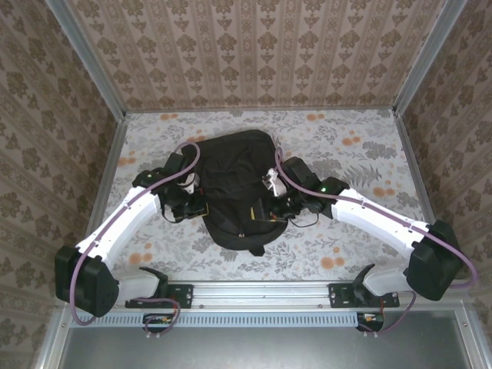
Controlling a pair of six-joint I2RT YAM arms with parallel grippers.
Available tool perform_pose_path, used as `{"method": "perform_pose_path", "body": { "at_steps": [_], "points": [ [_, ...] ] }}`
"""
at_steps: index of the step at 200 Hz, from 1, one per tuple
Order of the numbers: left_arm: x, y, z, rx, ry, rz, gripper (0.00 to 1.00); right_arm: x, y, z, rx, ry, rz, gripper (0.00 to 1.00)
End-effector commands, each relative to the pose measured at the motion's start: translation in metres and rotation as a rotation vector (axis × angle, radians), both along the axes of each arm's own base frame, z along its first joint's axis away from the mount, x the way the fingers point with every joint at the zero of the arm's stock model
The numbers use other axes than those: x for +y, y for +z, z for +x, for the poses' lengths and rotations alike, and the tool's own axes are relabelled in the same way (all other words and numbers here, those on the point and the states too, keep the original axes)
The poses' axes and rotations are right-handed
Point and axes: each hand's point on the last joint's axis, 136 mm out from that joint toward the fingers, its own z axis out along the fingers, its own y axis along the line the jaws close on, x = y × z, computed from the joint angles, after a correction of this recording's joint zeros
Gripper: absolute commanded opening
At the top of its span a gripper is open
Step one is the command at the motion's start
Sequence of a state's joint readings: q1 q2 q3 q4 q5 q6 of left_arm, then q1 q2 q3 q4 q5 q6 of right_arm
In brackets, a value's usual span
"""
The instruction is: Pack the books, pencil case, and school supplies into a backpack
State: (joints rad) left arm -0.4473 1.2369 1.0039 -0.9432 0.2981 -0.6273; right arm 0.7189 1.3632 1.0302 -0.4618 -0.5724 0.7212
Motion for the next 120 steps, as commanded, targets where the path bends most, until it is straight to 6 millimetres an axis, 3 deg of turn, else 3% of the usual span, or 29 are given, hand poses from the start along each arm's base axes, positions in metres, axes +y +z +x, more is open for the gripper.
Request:
{"method": "perform_pose_path", "body": {
  "at_steps": [1, 20, 32, 120],
  "points": [
    [0.0, 0.008, 0.003, -0.039, -0.01, -0.003, 0.0, 0.019, 0.006, 0.0, 0.068, 0.004, 0.045, 0.46],
    [0.0, 0.007, 0.002, -0.041, -0.005, -0.006, 0.0, 0.022, -0.005, 0.004, 0.11, -0.036, -0.004, 0.59],
    [-0.001, 0.006, 0.001, -0.034, -0.007, -0.01, 0.0, 0.022, -0.009, 0.005, 0.126, -0.049, -0.048, 0.62],
    [-0.002, 0.01, 0.003, -0.041, -0.002, -0.028, 0.0, 0.047, -0.035, -0.016, 0.188, 0.031, -0.148, 0.57]
  ]
}}
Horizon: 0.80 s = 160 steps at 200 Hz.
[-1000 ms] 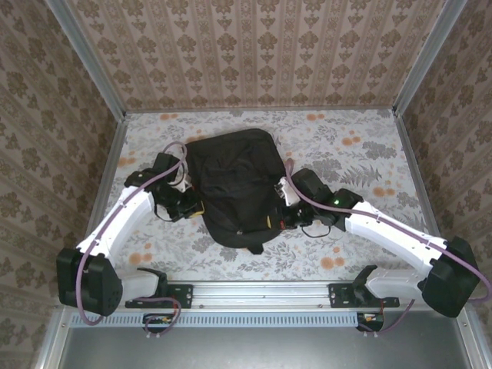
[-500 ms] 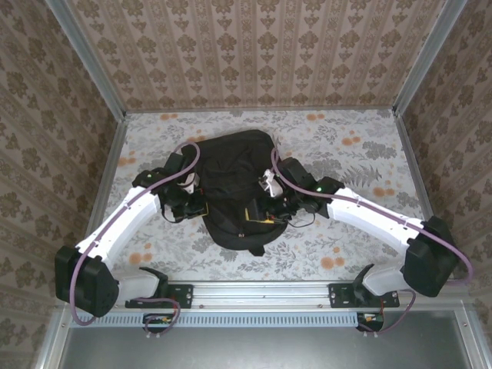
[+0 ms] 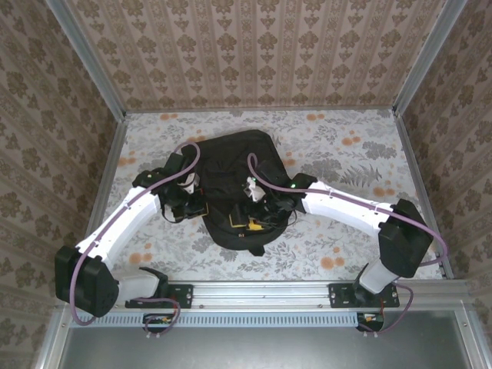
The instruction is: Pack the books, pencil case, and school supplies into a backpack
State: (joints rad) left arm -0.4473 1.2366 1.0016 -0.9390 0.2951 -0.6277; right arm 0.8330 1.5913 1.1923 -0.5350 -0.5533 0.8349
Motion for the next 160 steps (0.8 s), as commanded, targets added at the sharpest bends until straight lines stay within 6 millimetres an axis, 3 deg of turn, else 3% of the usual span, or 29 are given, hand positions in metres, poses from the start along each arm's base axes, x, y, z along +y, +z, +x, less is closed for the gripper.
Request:
{"method": "perform_pose_path", "body": {
  "at_steps": [1, 19, 55, 88, 136, 154, 160],
  "points": [
    [-0.002, 0.01, 0.002, -0.038, -0.003, -0.029, 0.0, 0.002, -0.005, -0.005, 0.018, 0.01, -0.036, 0.57],
    [-0.002, 0.011, 0.003, -0.039, -0.001, -0.032, 0.0, 0.001, -0.011, -0.008, 0.014, 0.021, -0.047, 0.53],
    [0.0, 0.011, 0.002, -0.04, 0.002, -0.032, 0.0, -0.007, -0.01, -0.002, -0.037, -0.003, -0.06, 0.29],
    [0.002, 0.011, 0.003, -0.043, 0.006, -0.027, 0.0, -0.01, -0.004, 0.0, -0.069, -0.017, -0.047, 0.15],
    [0.01, 0.01, 0.006, -0.051, 0.035, -0.01, 0.0, -0.022, 0.015, 0.005, -0.198, -0.062, -0.011, 0.1],
    [0.012, 0.011, 0.008, -0.056, 0.054, -0.019, 0.0, -0.033, 0.008, 0.005, -0.231, -0.086, -0.044, 0.03],
    [0.012, 0.012, 0.008, -0.057, 0.059, -0.024, 0.0, -0.036, 0.017, 0.003, -0.257, -0.093, -0.025, 0.01]
  ]
}}
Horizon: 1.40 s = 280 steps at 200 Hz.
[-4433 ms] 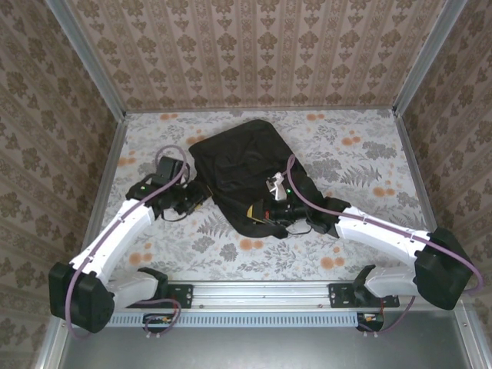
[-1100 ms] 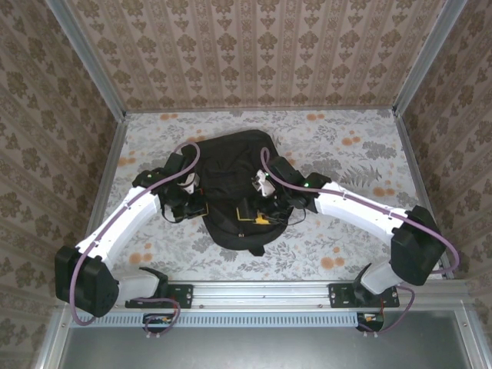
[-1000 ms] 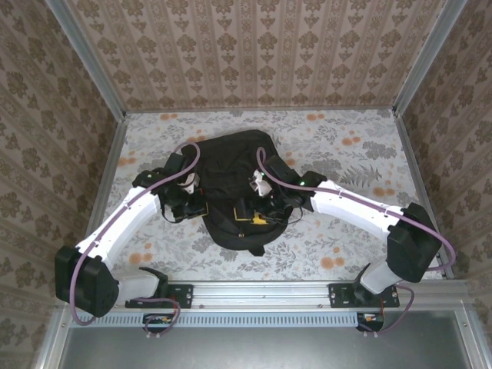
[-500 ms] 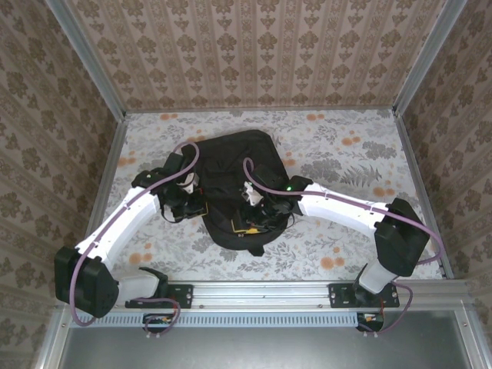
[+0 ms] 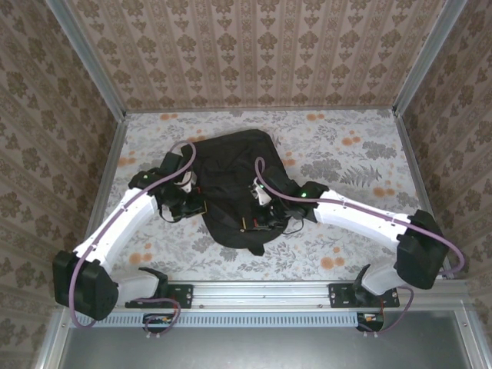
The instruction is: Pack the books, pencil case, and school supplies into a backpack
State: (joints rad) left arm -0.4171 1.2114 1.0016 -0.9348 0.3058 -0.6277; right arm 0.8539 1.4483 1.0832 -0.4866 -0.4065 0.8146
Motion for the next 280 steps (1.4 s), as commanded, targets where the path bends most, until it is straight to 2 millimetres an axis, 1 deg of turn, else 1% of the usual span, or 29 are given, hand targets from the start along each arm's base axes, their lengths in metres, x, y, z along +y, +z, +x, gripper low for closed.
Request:
{"method": "perform_pose_path", "body": {
  "at_steps": [1, 22, 37, 56, 76, 103, 116, 125, 137, 150, 158, 170, 183, 197, 219, 228, 236, 243, 253, 264, 280],
  "points": [
    [0.007, 0.005, 0.004, -0.035, 0.034, -0.003, 0.0, -0.015, 0.009, 0.003, -0.098, -0.048, -0.006, 0.01],
    [0.01, 0.007, 0.007, -0.038, 0.053, -0.015, 0.0, -0.024, 0.002, 0.001, -0.129, -0.068, -0.03, 0.0],
    [0.013, 0.006, 0.008, -0.036, 0.065, -0.014, 0.0, -0.029, 0.001, -0.001, -0.165, -0.068, -0.053, 0.0],
    [0.016, 0.004, 0.009, -0.03, 0.075, -0.016, 0.0, -0.038, 0.004, -0.001, -0.241, -0.051, -0.102, 0.0],
    [0.019, 0.003, 0.01, -0.029, 0.076, -0.007, 0.0, -0.045, 0.006, -0.001, -0.282, -0.039, -0.125, 0.0],
    [0.024, 0.001, 0.013, -0.031, 0.083, -0.001, 0.0, -0.047, 0.013, -0.004, -0.367, 0.028, -0.111, 0.0],
    [0.022, 0.0, 0.014, -0.028, 0.072, -0.007, 0.0, -0.039, 0.02, -0.01, -0.408, 0.101, -0.054, 0.0],
    [0.019, 0.0, 0.016, -0.024, 0.06, -0.019, 0.0, -0.03, 0.026, -0.015, -0.455, 0.159, 0.001, 0.04],
    [0.011, 0.001, 0.018, -0.018, 0.031, -0.039, 0.0, -0.016, 0.037, -0.024, -0.542, 0.25, 0.09, 0.06],
    [0.003, 0.003, 0.02, -0.018, -0.008, -0.04, 0.0, 0.0, 0.055, -0.033, -0.695, 0.351, 0.195, 0.06],
    [-0.001, 0.004, 0.021, -0.023, -0.031, -0.033, 0.0, 0.006, 0.064, -0.041, -0.815, 0.436, 0.221, 0.05],
    [-0.008, 0.006, 0.022, -0.032, -0.065, -0.021, 0.0, 0.013, 0.075, -0.044, -0.958, 0.52, 0.23, 0.01],
    [-0.014, 0.01, 0.024, -0.043, -0.096, -0.01, 0.0, 0.019, 0.079, -0.044, -1.036, 0.602, 0.22, 0.0],
    [-0.018, 0.013, 0.027, -0.048, -0.115, -0.004, 0.0, 0.025, 0.074, -0.042, -1.056, 0.676, 0.178, 0.0],
    [-0.012, 0.016, 0.042, -0.063, -0.098, 0.014, 0.0, 0.036, 0.069, -0.045, -1.086, 0.762, 0.168, 0.0],
    [-0.008, 0.016, 0.049, -0.06, -0.087, 0.014, 0.03, 0.04, 0.067, -0.048, -1.094, 0.788, 0.18, 0.0],
    [-0.002, 0.014, 0.055, -0.047, -0.067, 0.024, 0.09, 0.045, 0.065, -0.049, -1.1, 0.804, 0.185, 0.0],
    [0.001, 0.013, 0.059, -0.035, -0.049, 0.026, 0.18, 0.049, 0.064, -0.051, -1.103, 0.817, 0.192, 0.0],
    [0.001, 0.014, 0.059, -0.02, -0.033, 0.016, 0.33, 0.057, 0.063, -0.048, -1.108, 0.807, 0.189, 0.0],
    [0.004, 0.014, 0.055, -0.004, 0.001, 0.015, 0.42, 0.065, 0.063, -0.043, -1.098, 0.78, 0.184, 0.0],
    [0.005, 0.017, 0.04, 0.012, 0.037, -0.017, 0.48, 0.075, 0.065, -0.032, -1.085, 0.715, 0.178, 0.0]
  ]
}}
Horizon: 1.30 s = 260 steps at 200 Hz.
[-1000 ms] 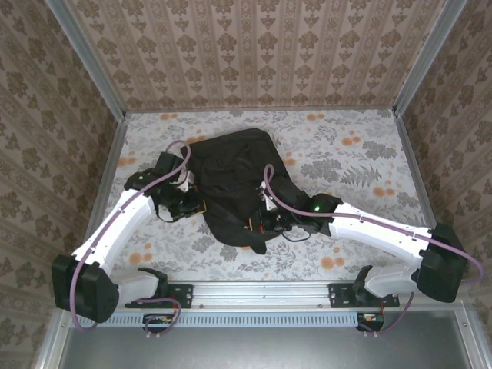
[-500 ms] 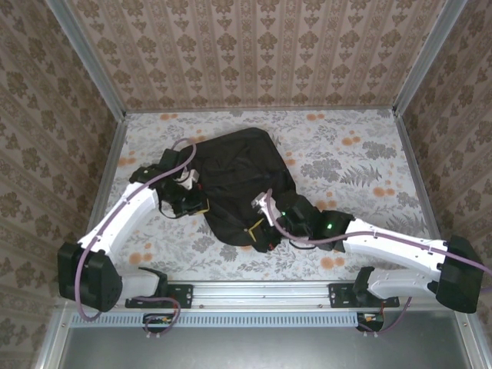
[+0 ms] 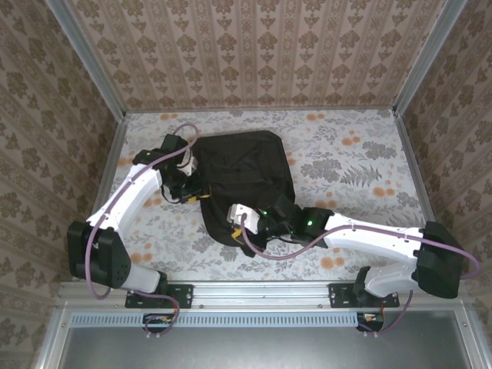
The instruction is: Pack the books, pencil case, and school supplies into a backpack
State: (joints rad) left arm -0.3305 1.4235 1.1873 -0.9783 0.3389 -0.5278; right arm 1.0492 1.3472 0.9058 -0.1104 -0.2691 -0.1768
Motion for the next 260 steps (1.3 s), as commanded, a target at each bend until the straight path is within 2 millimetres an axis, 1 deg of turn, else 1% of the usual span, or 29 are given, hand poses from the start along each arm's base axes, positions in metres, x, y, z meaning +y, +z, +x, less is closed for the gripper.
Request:
{"method": "perform_pose_path", "body": {
  "at_steps": [1, 4, 6, 13, 31, 43, 56, 86, 127, 152, 190, 203, 221, 260],
  "points": [
    [0.003, 0.013, -0.008, -0.023, 0.054, -0.029, 0.48, 0.032, 0.045, 0.004, -0.05, 0.024, 0.154, 0.0],
    [0.004, 0.013, -0.012, -0.018, 0.062, -0.035, 0.49, 0.033, 0.048, 0.005, -0.05, 0.017, 0.164, 0.0],
    [0.004, 0.014, -0.014, -0.015, 0.069, -0.035, 0.49, 0.036, 0.04, 0.007, -0.038, 0.011, 0.154, 0.0],
    [0.007, 0.015, -0.022, -0.006, 0.093, -0.04, 0.49, 0.041, 0.037, 0.01, -0.026, -0.005, 0.163, 0.0],
    [0.01, 0.015, -0.04, 0.017, 0.157, -0.077, 0.5, 0.051, 0.039, 0.014, 0.002, -0.034, 0.222, 0.0],
    [0.006, 0.014, -0.049, 0.037, 0.185, -0.121, 0.48, 0.058, 0.042, 0.016, 0.015, -0.045, 0.255, 0.0],
    [0.002, 0.014, -0.055, 0.056, 0.207, -0.145, 0.47, 0.064, 0.044, 0.019, 0.024, -0.061, 0.279, 0.0],
    [0.006, 0.01, -0.069, 0.086, 0.23, -0.125, 0.42, 0.074, 0.04, 0.025, 0.03, -0.094, 0.288, 0.0],
    [0.019, -0.006, -0.087, 0.105, 0.253, -0.085, 0.38, 0.087, 0.032, 0.026, 0.035, -0.111, 0.289, 0.0],
    [0.024, -0.013, -0.092, 0.119, 0.262, -0.072, 0.36, 0.092, 0.024, 0.025, 0.038, -0.114, 0.276, 0.0],
    [0.033, -0.014, -0.096, 0.093, 0.269, -0.043, 0.35, 0.096, 0.021, 0.026, 0.048, -0.118, 0.291, 0.0],
    [0.032, -0.019, -0.096, 0.102, 0.266, -0.042, 0.38, 0.099, 0.019, 0.024, 0.057, -0.107, 0.294, 0.0],
    [0.031, -0.027, -0.095, 0.119, 0.259, -0.034, 0.37, 0.102, 0.016, 0.02, 0.06, -0.088, 0.288, 0.0],
    [0.037, -0.04, -0.097, 0.133, 0.257, 0.005, 0.29, 0.096, 0.01, 0.018, 0.041, -0.087, 0.255, 0.0]
  ]
}}
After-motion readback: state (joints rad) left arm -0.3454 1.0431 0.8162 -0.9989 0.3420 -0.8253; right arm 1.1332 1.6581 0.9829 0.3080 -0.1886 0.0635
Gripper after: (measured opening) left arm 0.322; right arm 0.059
